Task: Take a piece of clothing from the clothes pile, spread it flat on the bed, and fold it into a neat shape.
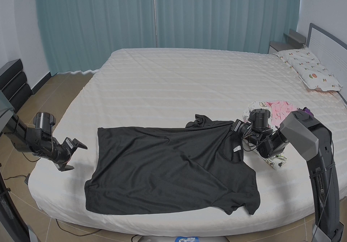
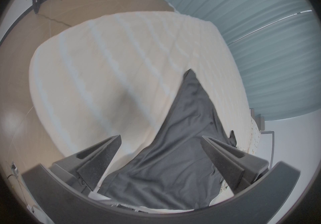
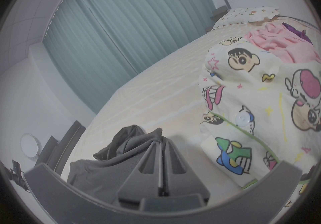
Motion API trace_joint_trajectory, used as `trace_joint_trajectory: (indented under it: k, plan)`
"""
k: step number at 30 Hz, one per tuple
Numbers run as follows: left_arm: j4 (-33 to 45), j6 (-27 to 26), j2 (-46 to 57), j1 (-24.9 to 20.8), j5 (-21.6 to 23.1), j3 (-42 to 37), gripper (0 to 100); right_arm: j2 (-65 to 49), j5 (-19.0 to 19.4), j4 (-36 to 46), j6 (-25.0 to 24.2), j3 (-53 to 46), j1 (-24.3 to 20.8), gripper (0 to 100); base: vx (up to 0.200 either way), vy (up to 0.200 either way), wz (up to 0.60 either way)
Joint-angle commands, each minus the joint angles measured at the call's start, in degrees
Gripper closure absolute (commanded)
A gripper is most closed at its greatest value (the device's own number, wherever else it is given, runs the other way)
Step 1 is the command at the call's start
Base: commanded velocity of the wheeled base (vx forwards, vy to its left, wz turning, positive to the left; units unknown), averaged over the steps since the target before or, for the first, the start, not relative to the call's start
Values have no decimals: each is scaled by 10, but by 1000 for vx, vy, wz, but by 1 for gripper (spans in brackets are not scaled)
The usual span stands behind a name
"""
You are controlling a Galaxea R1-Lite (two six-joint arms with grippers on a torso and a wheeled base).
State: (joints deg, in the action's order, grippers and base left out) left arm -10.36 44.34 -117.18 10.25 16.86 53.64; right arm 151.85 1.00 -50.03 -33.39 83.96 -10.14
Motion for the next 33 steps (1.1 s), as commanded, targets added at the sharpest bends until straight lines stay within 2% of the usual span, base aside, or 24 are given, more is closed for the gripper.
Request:
trace_joint_trajectory:
  k: [1, 2, 4, 5, 6, 7, 9, 12, 21, 24, 26, 33]
  plan:
    - [9, 13, -100, -41, -19, 139, 0, -6, -13, -39, -12, -59, -6, 100, 0, 0, 0]
    - [19, 16, -116, -47, -24, 168, 0, -7, -14, -52, -12, -72, -7, 100, 0, 0, 0]
    - [22, 17, -118, -48, -24, 173, 0, -7, -14, -53, -11, -74, -7, 100, 0, 0, 0]
    - [67, 21, -153, -58, -29, 250, 0, -21, -13, -97, -9, -116, -8, 100, 0, 0, 0]
    - [67, 21, -153, -58, -29, 250, 0, -21, -13, -97, -9, -116, -8, 100, 0, 0, 0]
    - [96, 21, -176, -66, -28, 301, 0, -31, -8, -108, -10, -136, -7, 100, 0, 0, 0]
    - [116, 22, -203, -77, -28, 351, 0, -32, -9, -111, -11, -141, -5, 100, 0, 0, 0]
    - [121, 22, -232, -88, -28, 392, 0, -35, -9, -113, -10, -149, -6, 100, 0, 0, 0]
    - [126, 22, -274, -90, -31, 439, 0, -30, -8, -115, -11, -148, -5, 100, 0, 0, 0]
    - [126, 22, -283, -90, -40, 449, 0, -30, -8, -116, -11, -146, -4, 100, 0, 0, 0]
    - [126, 23, -298, -90, -66, 470, 0, -30, -8, -116, -11, -148, -3, 100, 0, 0, 0]
    - [126, 23, -308, -90, -70, 488, 0, -31, -9, -115, -12, -149, -3, 100, 0, 0, 0]
